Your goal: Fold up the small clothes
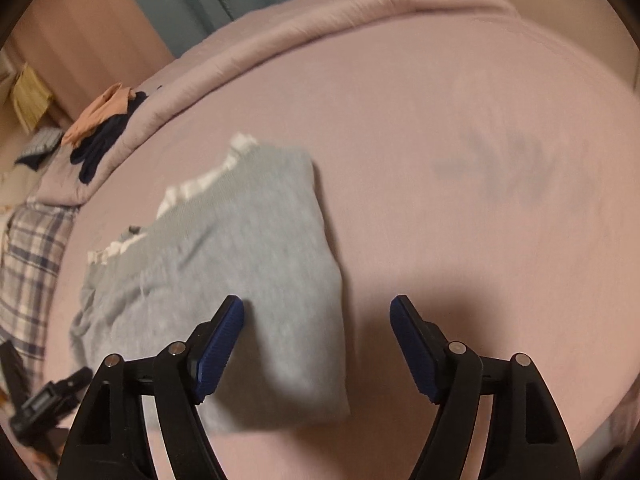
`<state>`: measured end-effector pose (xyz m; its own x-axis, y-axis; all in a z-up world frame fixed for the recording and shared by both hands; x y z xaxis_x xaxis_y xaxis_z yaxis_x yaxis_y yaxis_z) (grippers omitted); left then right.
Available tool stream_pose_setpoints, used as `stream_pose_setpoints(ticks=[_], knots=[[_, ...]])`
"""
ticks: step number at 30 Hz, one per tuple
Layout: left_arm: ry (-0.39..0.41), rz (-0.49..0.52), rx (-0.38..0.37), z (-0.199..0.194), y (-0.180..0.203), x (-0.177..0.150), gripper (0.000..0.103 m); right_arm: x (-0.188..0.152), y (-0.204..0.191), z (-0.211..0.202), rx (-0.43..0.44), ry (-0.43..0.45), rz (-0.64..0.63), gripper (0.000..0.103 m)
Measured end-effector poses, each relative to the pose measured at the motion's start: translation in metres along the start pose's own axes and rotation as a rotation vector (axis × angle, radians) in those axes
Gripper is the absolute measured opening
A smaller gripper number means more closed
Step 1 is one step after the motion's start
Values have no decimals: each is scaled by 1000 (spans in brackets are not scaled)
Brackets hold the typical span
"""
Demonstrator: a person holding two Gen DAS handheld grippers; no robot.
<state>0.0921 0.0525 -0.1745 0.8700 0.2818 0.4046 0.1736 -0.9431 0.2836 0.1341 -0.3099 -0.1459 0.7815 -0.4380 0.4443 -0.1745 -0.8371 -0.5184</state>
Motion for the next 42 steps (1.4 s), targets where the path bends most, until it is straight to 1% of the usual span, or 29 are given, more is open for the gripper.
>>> stream_pose_setpoints(ticks=[2,5,6,7,8,9,10,11,13,14,15,16,17,18,20,23,24,27,30,32,34,36,38,40,42], knots=[[8,16,14,2,1,-1,91,-6,5,5,34,-30,45,75],[14,27,5,2,2,-2,80,-13,8,3,77,-15,94,75],[13,21,-10,3,2,-2,74,-16,6,4,102,-27,104,75],[7,10,-41,3,2,-2,70,-19,4,5,123,-42,109,75],[4,3,-59,3,1,-2,61,-23,1,7,156,-61,110,75],[-6,-17,-104,3,2,-3,51,-27,-3,8,182,-78,105,75],[-13,-33,-124,5,2,-3,50,-30,-7,10,199,-87,97,75],[-12,-42,-125,5,2,-4,50,-32,-10,12,201,-83,90,75],[-6,-30,-118,4,5,-5,47,-31,-15,15,203,-67,88,75],[-4,-27,-118,2,7,-5,45,-30,-17,17,214,-67,94,72],[-4,-25,-124,1,8,-6,42,-28,-20,19,240,-75,105,61],[-6,-22,-129,0,11,-6,40,-28,-21,21,272,-89,117,53],[-9,-24,-138,-1,12,-6,37,-27,-24,26,318,-113,134,43],[-10,-26,-144,-3,13,-7,35,-26,-25,30,332,-121,148,40],[-9,-14,-148,-7,18,-11,35,-27,-27,25,311,-106,141,37],[-19,11,-163,-14,29,-16,34,-29,-30,8,293,-74,117,33],[-24,12,-169,-15,31,-18,33,-27,-30,-2,313,-57,116,32],[-53,40,-219,-22,48,-32,33,-20,-36,-22,351,-10,107,31],[-75,80,-256,-28,63,-46,33,-15,-36,-52,320,48,70,31],[-93,100,-279,-30,71,-54,33,-13,-34,-63,299,77,57,31],[-108,127,-290,-30,78,-59,34,-11,-30,-77,256,116,43,30],[-118,146,-278,-29,84,-62,37,-11,-24,-92,163,180,25,30],[-105,174,-232,-31,88,-61,38,-13,-26,-97,111,212,-11,30],[-77,205,-177,-36,90,-55,41,-14,-28,-99,96,220,-38,30],[-47,215,-132,-41,86,-51,53,-13,-37,-97,61,235,-80,30]])
Point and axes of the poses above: each gripper's, at about its wrist camera, not at the fingertips, and z roughly the way its jaws point, y to its right, x to its top, the point moved 4 cm from there along z, roughly the way its jaws point, and after that the axes turned 5 degrees about z, right-handed, at the moved point
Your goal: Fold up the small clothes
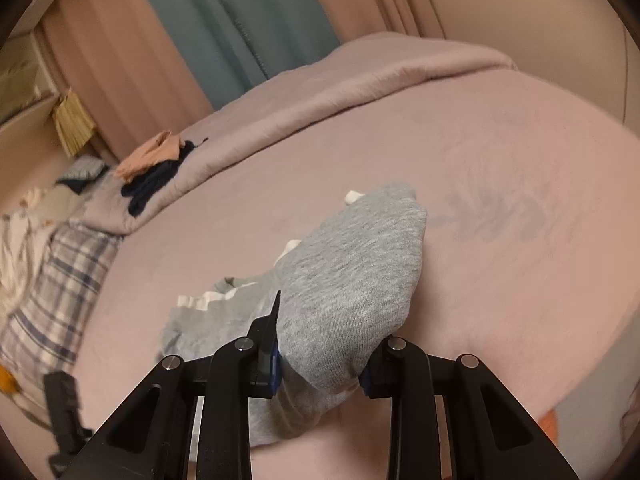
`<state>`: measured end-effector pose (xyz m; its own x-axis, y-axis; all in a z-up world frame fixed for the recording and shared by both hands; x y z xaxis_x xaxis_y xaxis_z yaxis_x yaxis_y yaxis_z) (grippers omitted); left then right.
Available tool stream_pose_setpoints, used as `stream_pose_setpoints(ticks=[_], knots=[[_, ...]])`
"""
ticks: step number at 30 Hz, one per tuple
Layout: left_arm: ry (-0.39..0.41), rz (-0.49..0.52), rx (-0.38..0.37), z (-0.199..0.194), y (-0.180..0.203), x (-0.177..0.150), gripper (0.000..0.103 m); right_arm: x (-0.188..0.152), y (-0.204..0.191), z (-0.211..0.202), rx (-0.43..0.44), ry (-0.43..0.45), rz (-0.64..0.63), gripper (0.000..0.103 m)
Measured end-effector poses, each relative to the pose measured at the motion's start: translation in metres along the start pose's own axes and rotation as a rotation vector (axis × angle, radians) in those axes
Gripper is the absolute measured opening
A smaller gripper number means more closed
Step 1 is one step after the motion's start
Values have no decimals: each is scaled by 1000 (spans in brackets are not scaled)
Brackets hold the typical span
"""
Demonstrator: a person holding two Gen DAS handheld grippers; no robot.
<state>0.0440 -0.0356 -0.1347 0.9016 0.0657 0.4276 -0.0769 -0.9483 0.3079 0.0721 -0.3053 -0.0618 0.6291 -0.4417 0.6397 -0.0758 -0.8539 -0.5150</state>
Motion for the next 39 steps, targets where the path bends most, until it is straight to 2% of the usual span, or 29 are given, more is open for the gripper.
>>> stream_pose_setpoints(ticks=[5,11,15,19,21,24,27,32,37,39], knots=[[85,-23,89,-21,-16,8,67,3,-25,3,-31,23,-114,30],[141,-83,148,-45,-40,8,83,0,-73,-1,11,45,-294,30],[165,-116,168,-56,-47,6,86,-12,-107,9,46,23,-411,30],[172,-149,173,-63,-59,3,88,-35,-137,27,66,-37,-537,30],[172,-157,173,-66,-62,4,89,-51,-148,43,82,-97,-586,30],[166,-167,174,-68,-64,0,90,-75,-152,69,114,-227,-591,31],[160,-169,175,-69,-65,-2,91,-97,-148,92,107,-317,-592,32],[148,-161,176,-66,-62,-2,92,-103,-144,92,114,-319,-582,34],[143,-146,166,-64,-58,1,94,-97,-136,85,197,-357,-520,45],[144,-140,165,-64,-57,3,96,-93,-133,79,234,-370,-491,54]])
Point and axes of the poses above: each gripper's, at about its wrist camera, not at the fingertips, and z roughly the way its jaws point, y to its right, x to its top, the point moved 4 cm from there along z, roughly the way its jaws point, and after that the axes turned 5 degrees about z, right-handed, at the moved point
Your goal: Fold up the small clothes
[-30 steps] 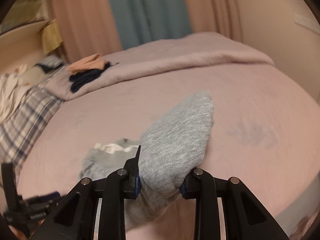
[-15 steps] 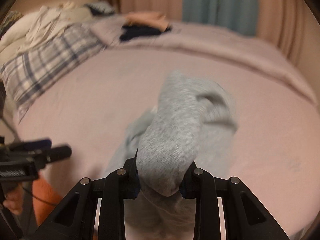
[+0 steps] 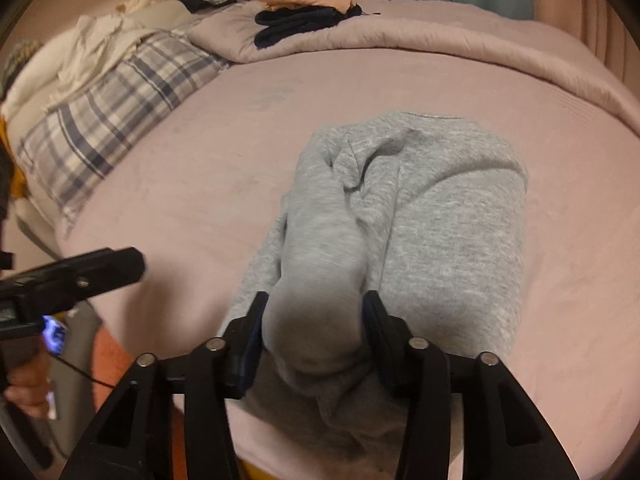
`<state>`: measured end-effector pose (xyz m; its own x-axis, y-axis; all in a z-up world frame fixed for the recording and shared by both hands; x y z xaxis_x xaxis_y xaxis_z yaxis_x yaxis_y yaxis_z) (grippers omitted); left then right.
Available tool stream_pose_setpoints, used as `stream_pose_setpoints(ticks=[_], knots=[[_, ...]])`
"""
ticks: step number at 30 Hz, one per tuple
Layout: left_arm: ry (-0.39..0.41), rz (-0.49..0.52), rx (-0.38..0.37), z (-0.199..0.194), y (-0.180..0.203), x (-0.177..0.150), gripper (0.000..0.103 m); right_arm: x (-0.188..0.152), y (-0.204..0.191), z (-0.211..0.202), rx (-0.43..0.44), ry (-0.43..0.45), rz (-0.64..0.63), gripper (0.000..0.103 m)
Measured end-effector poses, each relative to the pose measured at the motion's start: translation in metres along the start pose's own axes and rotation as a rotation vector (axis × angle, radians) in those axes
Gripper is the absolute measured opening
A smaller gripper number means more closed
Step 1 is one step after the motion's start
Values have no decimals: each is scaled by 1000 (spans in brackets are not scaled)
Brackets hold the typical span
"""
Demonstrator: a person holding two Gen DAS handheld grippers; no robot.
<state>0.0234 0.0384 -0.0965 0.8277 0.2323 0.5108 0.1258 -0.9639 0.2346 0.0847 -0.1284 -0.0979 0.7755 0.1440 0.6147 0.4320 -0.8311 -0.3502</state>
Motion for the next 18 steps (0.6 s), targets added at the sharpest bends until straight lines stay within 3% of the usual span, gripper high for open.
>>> stream_pose_setpoints(ticks=[5,10,12,18], knots=[[40,-10,-7,-7,4,6,98,0,9,-24,56,39,54,70],[78,-2,-61,-12,17,17,102,4,30,-50,13,117,106,73],[81,8,-90,-12,24,21,102,5,42,-54,-12,140,145,92],[34,37,-184,11,53,24,102,0,75,-45,10,140,312,93]])
Point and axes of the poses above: each gripper's, at about its wrist camera, not at the fingertips, and z roughly the way its jaws point, y to its right, x to its top, the point moved 4 cm from there along z, roughly the way its jaws point, and after that the axes turned 5 degrees about z, right-handed, at the moved point
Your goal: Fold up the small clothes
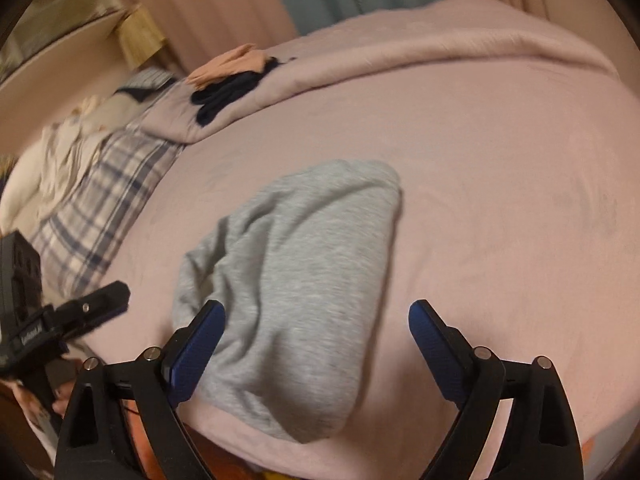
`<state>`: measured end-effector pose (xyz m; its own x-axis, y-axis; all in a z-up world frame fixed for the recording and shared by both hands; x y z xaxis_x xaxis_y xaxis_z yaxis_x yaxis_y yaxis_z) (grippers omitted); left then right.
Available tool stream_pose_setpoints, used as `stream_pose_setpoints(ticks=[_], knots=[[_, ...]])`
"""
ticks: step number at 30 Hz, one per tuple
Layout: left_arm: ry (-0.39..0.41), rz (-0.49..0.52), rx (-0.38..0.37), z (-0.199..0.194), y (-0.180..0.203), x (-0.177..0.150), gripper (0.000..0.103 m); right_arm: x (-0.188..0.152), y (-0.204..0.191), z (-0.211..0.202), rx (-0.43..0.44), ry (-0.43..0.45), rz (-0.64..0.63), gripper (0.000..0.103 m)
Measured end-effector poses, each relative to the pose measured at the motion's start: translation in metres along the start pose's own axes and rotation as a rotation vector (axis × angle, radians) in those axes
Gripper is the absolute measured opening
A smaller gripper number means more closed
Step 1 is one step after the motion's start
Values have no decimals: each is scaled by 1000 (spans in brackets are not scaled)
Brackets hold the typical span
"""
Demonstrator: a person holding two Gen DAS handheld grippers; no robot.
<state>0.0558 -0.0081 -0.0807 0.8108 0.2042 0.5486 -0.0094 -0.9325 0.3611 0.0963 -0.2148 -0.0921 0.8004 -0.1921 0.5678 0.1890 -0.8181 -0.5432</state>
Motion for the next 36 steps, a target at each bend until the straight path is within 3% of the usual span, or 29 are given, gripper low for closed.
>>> stream_pose_setpoints(ticks=[4,12,17,22,25,26,30,36], knots=[[-82,-1,-50,33,10,-8,102,-5,12,9,41,-44,63,93],[-210,-42,-69,81,6,-32,103,-16,26,29,99,-134,138,93],[-236,-118,-156,96,-2,-41,103,-24,28,46,101,-193,155,92],[-205,-93,-179,99,1,-42,103,-25,30,58,137,-197,177,92],[-194,-77,-193,100,5,-42,91,-21,28,63,164,-186,177,80],[-194,-81,-203,100,7,-41,81,-21,27,65,189,-193,186,69],[-189,-69,-212,96,19,-38,63,-18,23,71,217,-213,213,56],[-130,-21,-176,79,36,-22,55,-10,4,57,176,-177,150,42]])
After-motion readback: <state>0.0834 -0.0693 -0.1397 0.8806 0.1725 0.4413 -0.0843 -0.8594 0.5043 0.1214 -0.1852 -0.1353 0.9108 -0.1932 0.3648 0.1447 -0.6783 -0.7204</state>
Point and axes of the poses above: each gripper's, at about its wrist camera, not at the fingertips, and z roughly the way its jaws point, y to its right, x to its top, the point moved 4 cm from there along z, roughly the way its jaws point, and after that the axes turned 5 degrees about z, right-handed, at the moved point
